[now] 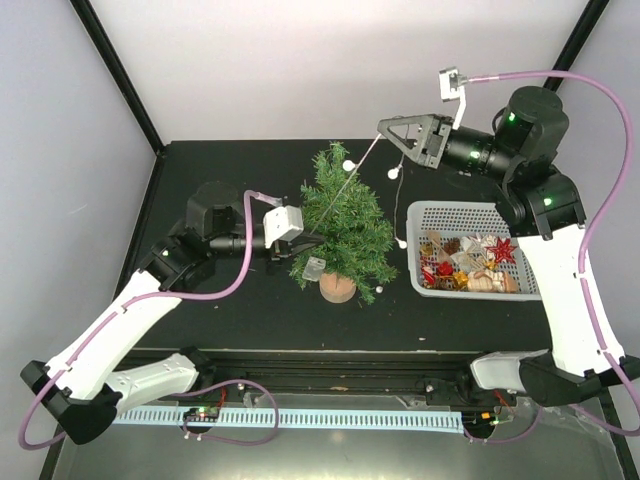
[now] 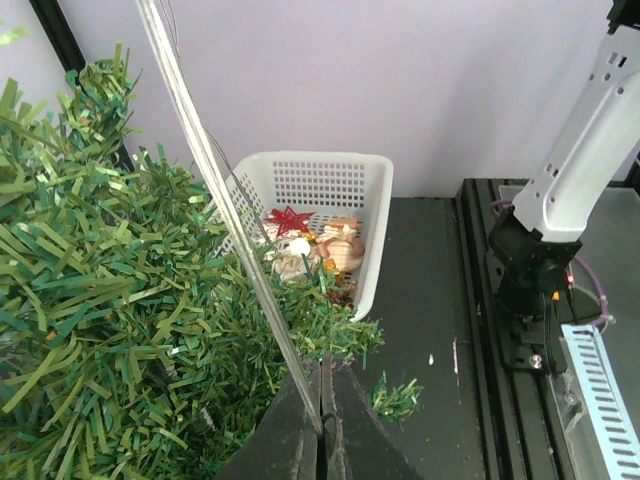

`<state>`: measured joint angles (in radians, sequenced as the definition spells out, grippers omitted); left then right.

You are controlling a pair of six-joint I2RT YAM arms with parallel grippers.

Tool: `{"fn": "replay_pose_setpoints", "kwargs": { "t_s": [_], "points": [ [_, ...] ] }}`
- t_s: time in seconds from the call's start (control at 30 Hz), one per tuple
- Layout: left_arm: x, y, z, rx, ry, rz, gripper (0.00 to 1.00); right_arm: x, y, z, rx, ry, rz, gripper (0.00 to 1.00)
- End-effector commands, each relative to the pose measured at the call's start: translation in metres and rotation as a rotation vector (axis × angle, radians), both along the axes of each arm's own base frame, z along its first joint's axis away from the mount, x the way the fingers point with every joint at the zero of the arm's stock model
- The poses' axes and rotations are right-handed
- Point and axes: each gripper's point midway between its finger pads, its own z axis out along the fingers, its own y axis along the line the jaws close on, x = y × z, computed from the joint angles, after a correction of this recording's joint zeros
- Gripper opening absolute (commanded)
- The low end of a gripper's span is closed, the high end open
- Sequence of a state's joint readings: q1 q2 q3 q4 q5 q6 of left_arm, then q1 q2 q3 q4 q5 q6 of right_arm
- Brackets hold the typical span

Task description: Decorate the small christmas tree

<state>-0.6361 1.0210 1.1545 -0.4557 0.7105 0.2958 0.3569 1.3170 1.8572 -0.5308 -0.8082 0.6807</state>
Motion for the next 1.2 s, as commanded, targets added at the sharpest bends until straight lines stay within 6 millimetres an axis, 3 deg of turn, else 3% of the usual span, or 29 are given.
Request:
{"fn": "replay_pose_setpoints", "kwargs": {
  "t_s": [0.0, 0.33, 0.8, 1.17],
  "points": [
    [-0.018, 0.014, 0.003, 0.069, -0.011, -0.029, 0.02, -0.003, -0.025, 0.030, 0.030, -0.169, -0.150, 0.05],
    [-0.029, 0.042, 0.064, 0.097, -0.238, 0.049, 0.02, -0.026, -0.039, 0.004, 0.066, -0.143, -0.189, 0.07],
    [-0.025, 0.043, 0.146, 0.014, -0.329, 0.113, 0.02, -0.047, -0.011, -0.014, 0.106, -0.111, -0.118, 0.09],
    [-0.042, 0.044, 0.187, -0.080, -0.370, 0.070, 0.01, -0.070, -0.018, -0.047, 0.032, -0.079, -0.109, 0.31]
  ]
}}
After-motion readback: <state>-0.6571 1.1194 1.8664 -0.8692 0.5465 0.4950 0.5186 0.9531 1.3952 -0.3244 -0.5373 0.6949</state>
